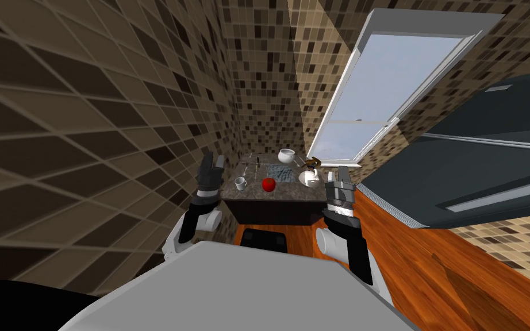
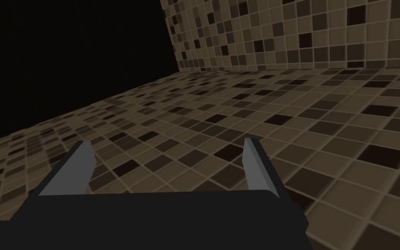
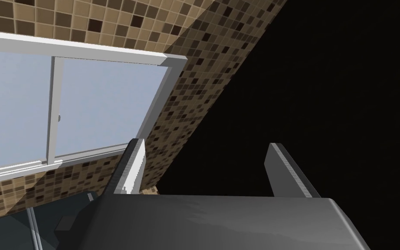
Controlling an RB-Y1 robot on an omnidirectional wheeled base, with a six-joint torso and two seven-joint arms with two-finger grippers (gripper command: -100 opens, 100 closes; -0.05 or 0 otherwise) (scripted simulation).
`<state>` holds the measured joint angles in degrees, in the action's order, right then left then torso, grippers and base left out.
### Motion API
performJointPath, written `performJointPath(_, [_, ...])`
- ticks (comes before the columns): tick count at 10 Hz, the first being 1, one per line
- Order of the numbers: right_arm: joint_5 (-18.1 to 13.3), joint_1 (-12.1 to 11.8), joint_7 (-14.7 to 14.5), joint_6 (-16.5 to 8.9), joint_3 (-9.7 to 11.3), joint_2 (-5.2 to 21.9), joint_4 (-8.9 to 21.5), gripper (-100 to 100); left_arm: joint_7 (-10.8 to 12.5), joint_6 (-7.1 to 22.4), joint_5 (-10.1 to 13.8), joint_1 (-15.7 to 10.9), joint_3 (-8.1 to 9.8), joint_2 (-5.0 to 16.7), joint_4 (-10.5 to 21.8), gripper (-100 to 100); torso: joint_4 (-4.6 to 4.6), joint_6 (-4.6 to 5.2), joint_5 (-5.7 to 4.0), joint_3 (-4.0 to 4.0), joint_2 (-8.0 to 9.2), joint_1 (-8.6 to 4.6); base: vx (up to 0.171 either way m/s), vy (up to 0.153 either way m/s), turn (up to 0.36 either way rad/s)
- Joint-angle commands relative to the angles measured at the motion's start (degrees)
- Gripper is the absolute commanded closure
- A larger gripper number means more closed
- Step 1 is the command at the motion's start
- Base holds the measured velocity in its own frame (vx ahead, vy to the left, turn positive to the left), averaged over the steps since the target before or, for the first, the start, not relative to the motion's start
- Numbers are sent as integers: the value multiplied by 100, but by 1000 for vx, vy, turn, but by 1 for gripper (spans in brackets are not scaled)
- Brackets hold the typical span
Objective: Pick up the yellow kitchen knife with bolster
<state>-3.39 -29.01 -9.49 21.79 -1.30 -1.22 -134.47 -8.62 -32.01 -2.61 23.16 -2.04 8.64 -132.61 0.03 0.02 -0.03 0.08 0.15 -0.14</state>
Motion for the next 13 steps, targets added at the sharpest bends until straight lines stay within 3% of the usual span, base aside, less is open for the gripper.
performJointPath(1, [0, 0, 0, 0, 0, 0, 0, 0, -3, 87, 58, -80, -75, 170, 47, -100, 0, 0, 0, 0, 0, 0, -31, -19, -19])
performJointPath(3, [0, 0, 0, 0, 0, 0, 0, 0, -40, 285, 294, -439, -371, 566, 368, -100, -1, 0, 2, -2, -4, 8, -35, -22, -73])
performJointPath(4, [0, 0, 0, 0, 0, 0, 0, 0, -40, 285, 294, -463, -371, 655, 368, -100, -1, 0, 1, -2, -3, 5, -33, -21, -29])
performJointPath(5, [0, 0, 0, 0, 0, 0, 0, 0, -67, 402, 439, -680, -541, 863, 551, -100, -1, -2, 1, -2, -3, 6, -29, -21, -57])
performJointPath(6, [0, 0, 0, 0, 0, 0, 0, 0, -67, 402, 439, -680, -541, 921, 551, -100, -1, 0, 1, -3, -5, 6, -24, -17, -40])
performJointPath(7, [0, -1, 0, 0, 0, 0, 0, 0, -101, 529, 600, -911, -722, 1139, 748, -100, -1, -3, 2, -3, -6, 8, -30, -20, -80])
performJointPath(8, [0, 0, 0, 0, 0, 0, 0, 0, -101, 529, 600, -911, -722, 1200, 748, -100, -1, 0, 1, -3, -5, 7, -27, -13, -36])
performJointPath(9, [0, -1, 0, 0, 0, 0, 0, 0, -141, 666, 779, -1152, -913, 1415, 958, -100, -1, -3, 2, -3, -5, 10, -32, -12, -85])
performJointPath(10, [0, 0, 0, 0, 0, 0, 0, 0, -141, 666, 779, -1152, -913, 1490, 958, -100, -1, 0, 2, -3, -5, 10, -25, -11, -46])
performJointPath(11, [0, -1, 0, 0, 0, 0, 0, 0, -190, 814, 975, -1402, -1113, 1696, 1180, -100, -1, -3, 2, -3, -6, 11, -26, -22, -69])
performJointPath(12, [0, 0, 0, 0, 0, 0, 0, 0, -190, 814, 975, -1402, -1113, 1789, 1180, -100, -1, -1, 2, -3, -6, 7, -24, -16, -52])
performJointPath(13, [0, -1, 0, 0, 0, 0, 0, 0, -247, 971, 1187, -1636, -1320, 2006, 1414, -100, -1, -3, 2, -3, -7, 9, -27, -15, -106])
